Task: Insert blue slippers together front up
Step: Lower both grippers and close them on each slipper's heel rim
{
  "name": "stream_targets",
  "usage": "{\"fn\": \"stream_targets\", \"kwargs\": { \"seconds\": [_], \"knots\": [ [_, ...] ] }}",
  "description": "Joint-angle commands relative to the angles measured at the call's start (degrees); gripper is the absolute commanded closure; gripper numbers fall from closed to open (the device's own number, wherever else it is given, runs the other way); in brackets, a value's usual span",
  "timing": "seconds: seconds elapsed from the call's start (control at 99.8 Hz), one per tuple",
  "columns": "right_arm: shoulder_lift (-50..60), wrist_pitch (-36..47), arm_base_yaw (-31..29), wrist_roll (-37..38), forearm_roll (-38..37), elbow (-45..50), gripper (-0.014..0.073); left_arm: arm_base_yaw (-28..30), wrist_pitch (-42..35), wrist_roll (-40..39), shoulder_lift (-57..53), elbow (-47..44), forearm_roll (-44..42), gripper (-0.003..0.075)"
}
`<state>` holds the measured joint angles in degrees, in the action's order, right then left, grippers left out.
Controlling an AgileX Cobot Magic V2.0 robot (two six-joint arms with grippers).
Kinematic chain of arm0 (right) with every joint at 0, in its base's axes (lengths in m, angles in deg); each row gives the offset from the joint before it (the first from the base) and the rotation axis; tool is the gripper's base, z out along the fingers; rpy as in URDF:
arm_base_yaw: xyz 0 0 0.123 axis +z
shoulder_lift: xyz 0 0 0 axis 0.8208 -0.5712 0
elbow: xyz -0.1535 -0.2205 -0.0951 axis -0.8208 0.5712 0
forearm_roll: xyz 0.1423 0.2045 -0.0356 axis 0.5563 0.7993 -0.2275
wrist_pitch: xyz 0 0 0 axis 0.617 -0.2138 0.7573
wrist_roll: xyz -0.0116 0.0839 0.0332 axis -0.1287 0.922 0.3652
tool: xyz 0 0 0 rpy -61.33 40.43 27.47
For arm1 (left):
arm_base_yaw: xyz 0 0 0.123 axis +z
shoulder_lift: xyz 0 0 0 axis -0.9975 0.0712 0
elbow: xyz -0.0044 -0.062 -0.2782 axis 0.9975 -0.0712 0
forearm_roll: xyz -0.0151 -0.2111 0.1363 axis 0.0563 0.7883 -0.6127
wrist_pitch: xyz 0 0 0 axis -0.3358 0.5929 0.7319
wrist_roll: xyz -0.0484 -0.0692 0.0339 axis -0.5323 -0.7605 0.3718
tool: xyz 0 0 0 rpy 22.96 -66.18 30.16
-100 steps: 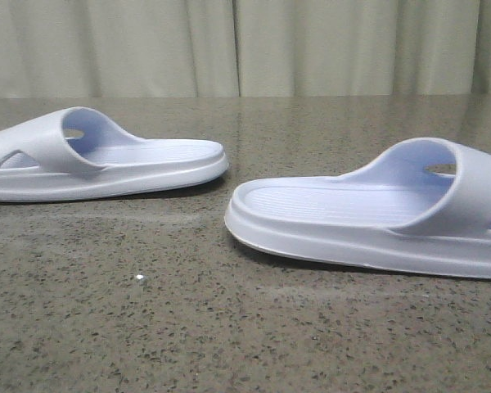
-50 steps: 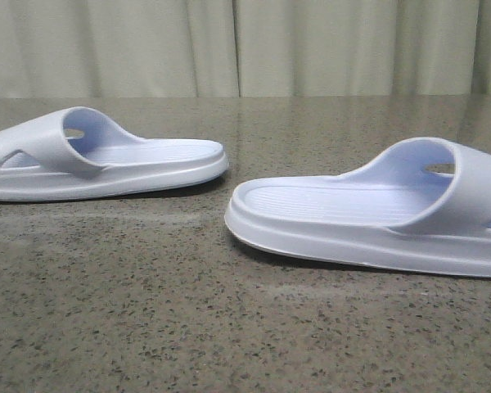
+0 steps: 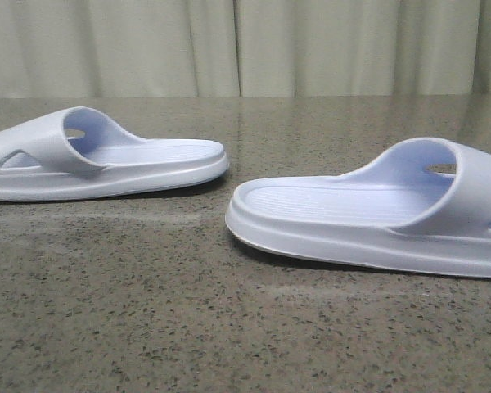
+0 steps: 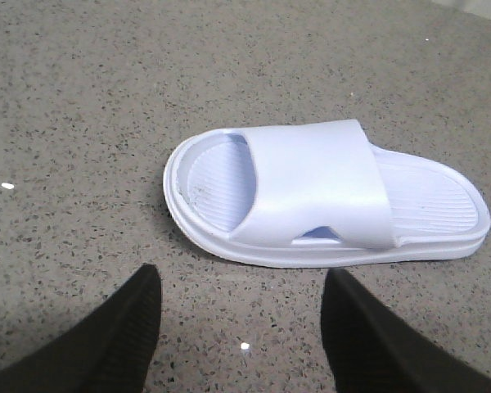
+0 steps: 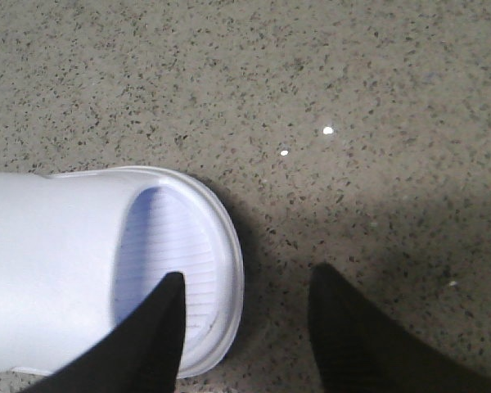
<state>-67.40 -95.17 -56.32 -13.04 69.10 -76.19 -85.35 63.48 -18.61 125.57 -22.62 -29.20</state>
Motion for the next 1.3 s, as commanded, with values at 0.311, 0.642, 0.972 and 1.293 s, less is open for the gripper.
{"fn": "stream_targets", "kwargs": {
  "seconds": [0.311, 0.642, 0.972, 1.293],
  "knots": [
    [-8.5, 5.0, -0.3, -6.7, 8.2, -2.0, 0.0296, -0.4, -1.0, 0.6, 1.1, 2.1, 2.6, 0.0316],
    [-14.1, 4.8, -2.8, -14.1, 15.2, -2.2, 0.0296, -0.4, -0.8, 0.6, 1.1, 2.1, 2.6, 0.0316],
    [-21.1, -11.9, -15.0, -34.6, 33.4, -4.1, 0.0296, -0.4, -0.7, 0.6, 1.1, 2.1, 2.6, 0.0316],
    [-22.0, -13.3, -15.3, -35.0, 33.8, -4.9, 0.0698, -0.4, -0.5, 0.6, 1.1, 2.1, 2.6, 0.0317]
  ]
}}
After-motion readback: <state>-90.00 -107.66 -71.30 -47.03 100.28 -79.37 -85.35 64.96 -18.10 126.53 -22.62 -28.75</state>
